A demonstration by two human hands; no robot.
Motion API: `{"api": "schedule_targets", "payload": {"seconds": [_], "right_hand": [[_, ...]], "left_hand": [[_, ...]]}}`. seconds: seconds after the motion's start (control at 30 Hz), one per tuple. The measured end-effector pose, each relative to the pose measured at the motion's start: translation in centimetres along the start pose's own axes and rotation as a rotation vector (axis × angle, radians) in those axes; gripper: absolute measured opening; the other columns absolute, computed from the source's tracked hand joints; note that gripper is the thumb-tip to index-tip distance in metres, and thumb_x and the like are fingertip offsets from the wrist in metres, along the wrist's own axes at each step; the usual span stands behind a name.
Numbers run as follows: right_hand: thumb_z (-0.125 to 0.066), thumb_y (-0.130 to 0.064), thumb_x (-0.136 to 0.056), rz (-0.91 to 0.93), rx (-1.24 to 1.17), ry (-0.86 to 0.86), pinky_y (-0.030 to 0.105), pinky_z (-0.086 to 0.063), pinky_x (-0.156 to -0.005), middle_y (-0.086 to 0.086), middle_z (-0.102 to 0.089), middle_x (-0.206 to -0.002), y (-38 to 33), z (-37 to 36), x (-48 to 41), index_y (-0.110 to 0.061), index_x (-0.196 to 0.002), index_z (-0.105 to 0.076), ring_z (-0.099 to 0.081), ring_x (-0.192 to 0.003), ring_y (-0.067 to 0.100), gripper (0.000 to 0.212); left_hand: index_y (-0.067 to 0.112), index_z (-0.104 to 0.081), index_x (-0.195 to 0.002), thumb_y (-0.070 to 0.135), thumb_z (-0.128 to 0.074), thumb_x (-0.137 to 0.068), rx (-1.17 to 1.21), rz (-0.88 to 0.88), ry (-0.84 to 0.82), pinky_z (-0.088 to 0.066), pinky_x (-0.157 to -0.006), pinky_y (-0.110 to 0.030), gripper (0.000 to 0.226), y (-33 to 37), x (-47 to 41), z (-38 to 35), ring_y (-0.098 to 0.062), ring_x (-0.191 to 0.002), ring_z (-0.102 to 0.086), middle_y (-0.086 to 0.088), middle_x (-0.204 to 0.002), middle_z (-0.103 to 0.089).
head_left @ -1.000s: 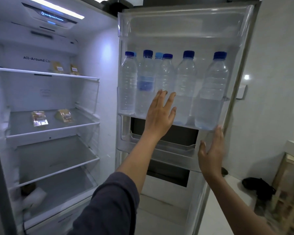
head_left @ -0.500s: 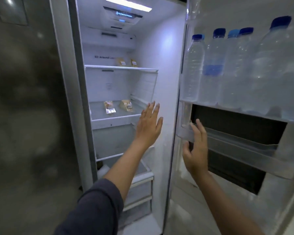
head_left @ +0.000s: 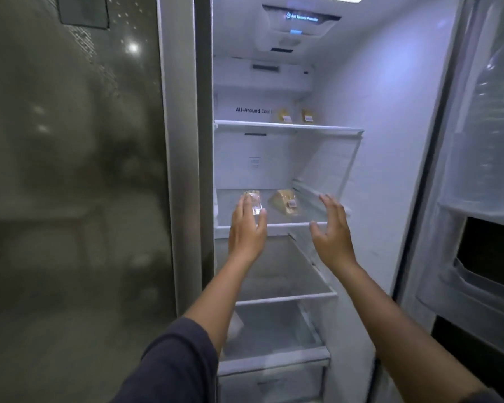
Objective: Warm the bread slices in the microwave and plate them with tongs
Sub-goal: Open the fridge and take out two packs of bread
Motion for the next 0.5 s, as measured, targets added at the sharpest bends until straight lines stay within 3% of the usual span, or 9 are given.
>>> {"api": "schedule_targets", "payload": {"seconds": [0.27, 0.4, 0.5], "right_hand": [[-0.058, -0.02, -0.09, -0.2, -0.056, -0.118, 0.034, -0.022, -0.112, 0.013, -0.026, -0.152, 10.7, -8.5, -11.8, -0.01, -0.146, -0.027, -0.026, -0.14, 0.027, 0.065], [-0.06, -0.027, -0.089, -0.29, -0.038, -0.192, 0.034, -0.023, -0.111, 0.013, -0.024, -0.153, 15.3, -12.3, -14.6, -0.011, -0.147, -0.023, -0.025, -0.141, 0.028, 0.07], [-0.062, -0.029, -0.088, -0.348, -0.046, -0.231, 0.036, -0.022, -0.113, 0.014, -0.023, -0.154, 17.8, -14.7, -16.0, -0.011, -0.148, -0.021, -0.023, -0.141, 0.028, 0.074]], "left_hand": [[0.011, -0.011, -0.149, 0.038, -0.044, -0.095, -0.019, 0.256, 0.013, -0.016, -0.115, -0.035, 0.068, -7.7, -9.3, -7.2, -0.026, -0.144, -0.014, -0.014, -0.156, -0.015], [0.017, -0.004, -0.15, 0.052, -0.047, -0.09, -0.089, 0.354, -0.069, -0.017, -0.115, -0.041, 0.081, -11.3, -11.7, -11.5, -0.029, -0.145, -0.007, -0.016, -0.157, -0.008], [0.018, -0.007, -0.149, 0.06, -0.052, -0.082, -0.174, 0.366, -0.053, -0.02, -0.115, -0.043, 0.091, -12.7, -13.2, -13.6, -0.031, -0.144, -0.012, -0.016, -0.156, -0.013]]}}
Point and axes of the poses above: each hand's wrist, its own x-axis away from the middle knuckle, its own z-axis out of the back of the hand, y = z × x, the point moved 6 cm from there along -x, towards the middle knuckle
